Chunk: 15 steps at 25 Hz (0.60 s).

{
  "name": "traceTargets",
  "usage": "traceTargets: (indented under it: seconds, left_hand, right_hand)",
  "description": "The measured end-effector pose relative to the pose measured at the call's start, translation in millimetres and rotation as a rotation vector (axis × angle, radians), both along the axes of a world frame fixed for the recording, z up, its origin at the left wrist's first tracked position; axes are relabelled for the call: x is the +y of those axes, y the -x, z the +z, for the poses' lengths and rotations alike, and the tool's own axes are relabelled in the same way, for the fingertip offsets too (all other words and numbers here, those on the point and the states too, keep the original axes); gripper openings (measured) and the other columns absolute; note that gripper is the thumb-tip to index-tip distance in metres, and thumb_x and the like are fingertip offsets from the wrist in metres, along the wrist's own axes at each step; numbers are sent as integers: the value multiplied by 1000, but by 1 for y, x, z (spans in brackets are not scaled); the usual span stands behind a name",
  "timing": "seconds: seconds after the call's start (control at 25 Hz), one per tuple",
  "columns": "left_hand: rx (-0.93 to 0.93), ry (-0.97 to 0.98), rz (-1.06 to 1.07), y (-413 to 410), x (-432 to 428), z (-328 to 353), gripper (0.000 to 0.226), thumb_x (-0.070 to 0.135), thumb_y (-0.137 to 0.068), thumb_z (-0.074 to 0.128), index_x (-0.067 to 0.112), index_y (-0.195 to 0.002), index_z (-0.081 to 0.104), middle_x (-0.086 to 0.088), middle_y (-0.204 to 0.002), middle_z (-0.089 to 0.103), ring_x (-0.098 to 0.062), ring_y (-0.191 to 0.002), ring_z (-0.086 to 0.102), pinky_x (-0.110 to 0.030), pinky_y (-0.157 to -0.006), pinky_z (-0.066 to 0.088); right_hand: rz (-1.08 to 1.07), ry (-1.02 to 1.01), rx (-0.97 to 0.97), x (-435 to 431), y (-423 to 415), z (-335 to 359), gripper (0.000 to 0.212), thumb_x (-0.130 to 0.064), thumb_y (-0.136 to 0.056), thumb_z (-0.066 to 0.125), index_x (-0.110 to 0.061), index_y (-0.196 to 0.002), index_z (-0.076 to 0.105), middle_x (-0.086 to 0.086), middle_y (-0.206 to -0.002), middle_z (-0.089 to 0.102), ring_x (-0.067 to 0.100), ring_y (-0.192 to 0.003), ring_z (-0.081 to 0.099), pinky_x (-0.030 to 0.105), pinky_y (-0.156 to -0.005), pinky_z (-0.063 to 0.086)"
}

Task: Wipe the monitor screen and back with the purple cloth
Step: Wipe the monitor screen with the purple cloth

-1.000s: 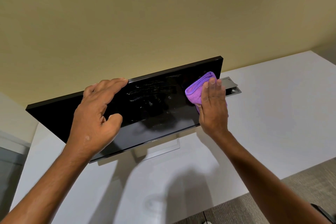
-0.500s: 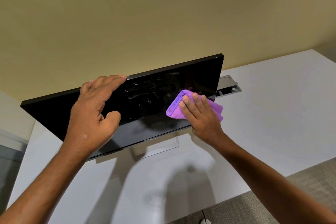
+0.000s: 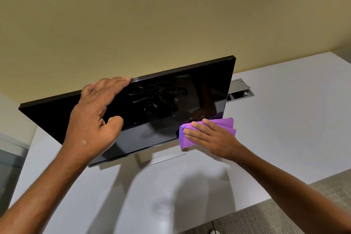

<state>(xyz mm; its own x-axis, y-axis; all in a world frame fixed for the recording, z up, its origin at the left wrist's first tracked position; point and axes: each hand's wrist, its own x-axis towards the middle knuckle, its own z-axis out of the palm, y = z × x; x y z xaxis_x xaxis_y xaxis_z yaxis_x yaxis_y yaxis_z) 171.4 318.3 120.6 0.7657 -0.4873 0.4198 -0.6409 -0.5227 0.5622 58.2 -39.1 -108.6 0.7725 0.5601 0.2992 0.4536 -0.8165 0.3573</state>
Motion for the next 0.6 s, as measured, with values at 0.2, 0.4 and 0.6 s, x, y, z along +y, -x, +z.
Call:
traceTargets:
  seconds: [0.2, 0.4, 0.6]
  left_hand:
    - [10, 5, -1, 1, 2, 1, 85, 8, -69, 52, 33, -150, 59, 25, -151, 55, 4, -145, 39, -21, -123, 28]
    - [25, -24, -20, -1, 3, 3, 86, 9, -70, 53, 35, -152, 57, 25, -152, 54, -1, -146, 40, -28, -122, 31]
    - [59, -30, -27, -3, 3, 6, 88, 10, -68, 52, 36, -152, 57, 29, -150, 53, 3, -145, 38, -32, -124, 33]
  right_hand:
    - [48, -23, -154, 5, -15, 32, 66, 13, -103, 39, -10, -165, 37, 7, -174, 30, 33, -161, 29, 54, -129, 30]
    - [-95, -150, -398, -7, -28, 79, 63, 15, -98, 45, -6, -157, 49, 14, -164, 45, 43, -154, 37, 59, -129, 25]
    - [-206, -346, -516, -1, -45, 111, 73, 17, -90, 49, 1, -160, 39, 21, -166, 37, 43, -160, 19, 65, -127, 21]
